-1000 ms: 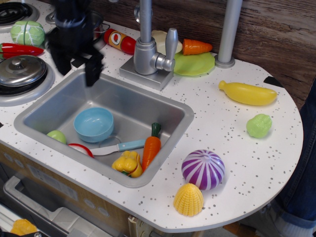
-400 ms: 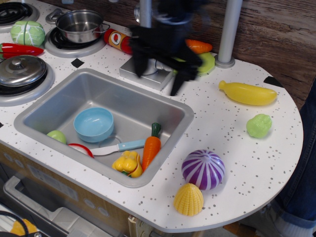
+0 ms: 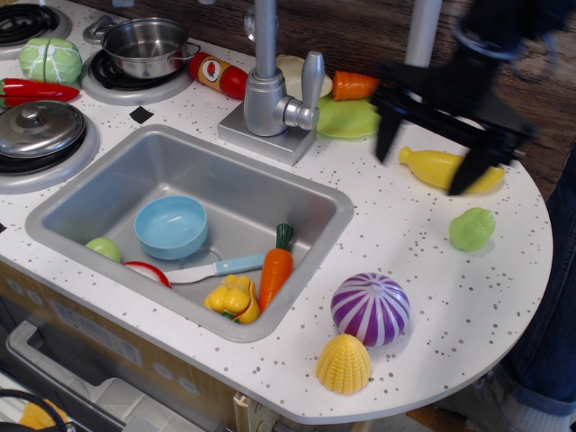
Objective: Put broccoli in bowl
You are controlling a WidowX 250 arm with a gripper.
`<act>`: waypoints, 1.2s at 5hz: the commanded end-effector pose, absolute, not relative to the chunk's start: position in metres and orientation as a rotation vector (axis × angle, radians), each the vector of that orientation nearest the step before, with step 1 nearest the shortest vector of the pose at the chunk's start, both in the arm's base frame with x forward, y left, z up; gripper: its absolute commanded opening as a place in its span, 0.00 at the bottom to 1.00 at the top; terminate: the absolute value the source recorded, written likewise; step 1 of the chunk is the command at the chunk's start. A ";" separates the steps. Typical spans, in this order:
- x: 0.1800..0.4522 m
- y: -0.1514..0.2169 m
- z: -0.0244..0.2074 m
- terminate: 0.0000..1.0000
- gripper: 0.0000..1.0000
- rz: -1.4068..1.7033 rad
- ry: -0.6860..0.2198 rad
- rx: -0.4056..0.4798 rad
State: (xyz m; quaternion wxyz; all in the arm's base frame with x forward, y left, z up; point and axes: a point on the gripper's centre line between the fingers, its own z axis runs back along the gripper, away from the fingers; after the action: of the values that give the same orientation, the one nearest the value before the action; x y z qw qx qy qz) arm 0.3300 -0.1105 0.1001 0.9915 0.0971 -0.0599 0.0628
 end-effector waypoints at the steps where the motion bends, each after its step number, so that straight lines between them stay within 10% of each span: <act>1: 0.347 -0.156 0.095 0.00 1.00 0.145 -0.194 0.147; 6: 0.372 -0.139 0.058 0.00 1.00 0.120 -0.286 0.066</act>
State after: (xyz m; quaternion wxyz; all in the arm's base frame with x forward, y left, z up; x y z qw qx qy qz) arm 0.3677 -0.1362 0.0370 0.9899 0.0284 -0.1261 0.0582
